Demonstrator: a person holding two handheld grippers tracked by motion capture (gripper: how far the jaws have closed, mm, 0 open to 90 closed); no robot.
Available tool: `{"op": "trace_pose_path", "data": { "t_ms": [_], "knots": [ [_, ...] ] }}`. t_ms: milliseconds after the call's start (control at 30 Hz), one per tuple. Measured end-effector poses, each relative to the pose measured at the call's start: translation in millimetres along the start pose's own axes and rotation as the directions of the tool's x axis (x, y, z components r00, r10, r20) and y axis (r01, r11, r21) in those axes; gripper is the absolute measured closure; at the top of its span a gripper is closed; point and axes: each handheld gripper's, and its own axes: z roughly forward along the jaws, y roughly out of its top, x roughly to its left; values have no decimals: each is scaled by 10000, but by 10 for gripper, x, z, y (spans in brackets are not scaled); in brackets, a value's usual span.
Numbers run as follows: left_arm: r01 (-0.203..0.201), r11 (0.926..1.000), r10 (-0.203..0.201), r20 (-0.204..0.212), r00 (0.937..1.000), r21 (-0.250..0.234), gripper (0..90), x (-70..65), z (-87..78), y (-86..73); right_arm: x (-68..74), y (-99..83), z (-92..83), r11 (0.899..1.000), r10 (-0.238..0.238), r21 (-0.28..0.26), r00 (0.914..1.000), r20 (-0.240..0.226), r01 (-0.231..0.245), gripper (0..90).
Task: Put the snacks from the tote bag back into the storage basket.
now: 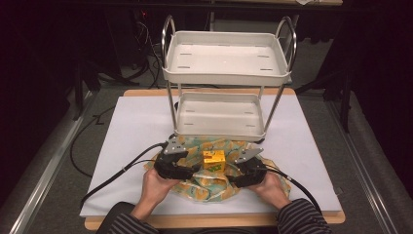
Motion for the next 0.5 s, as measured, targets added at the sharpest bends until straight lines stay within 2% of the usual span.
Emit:
{"op": "trace_pose_path", "data": {
  "t_ms": [167, 400, 500],
  "knots": [
    [74, 10000, -74, -37, 10000, -46, 280, 10, -39, 25, 1, 0, 1, 10000, -4, -2, 10000, 8, 4, 358],
    [-270, 9993, 272, 67, 9996, -246, 266, -64, -77, 85, 5, 1, 3, 10000, 30, -21, 10000, 47, -30, 357],
    [-336, 9991, 343, 279, 9990, -274, 263, -82, -69, 115, 3, 0, 3, 10000, 10, -17, 10000, 43, -10, 357]
  ]
}}
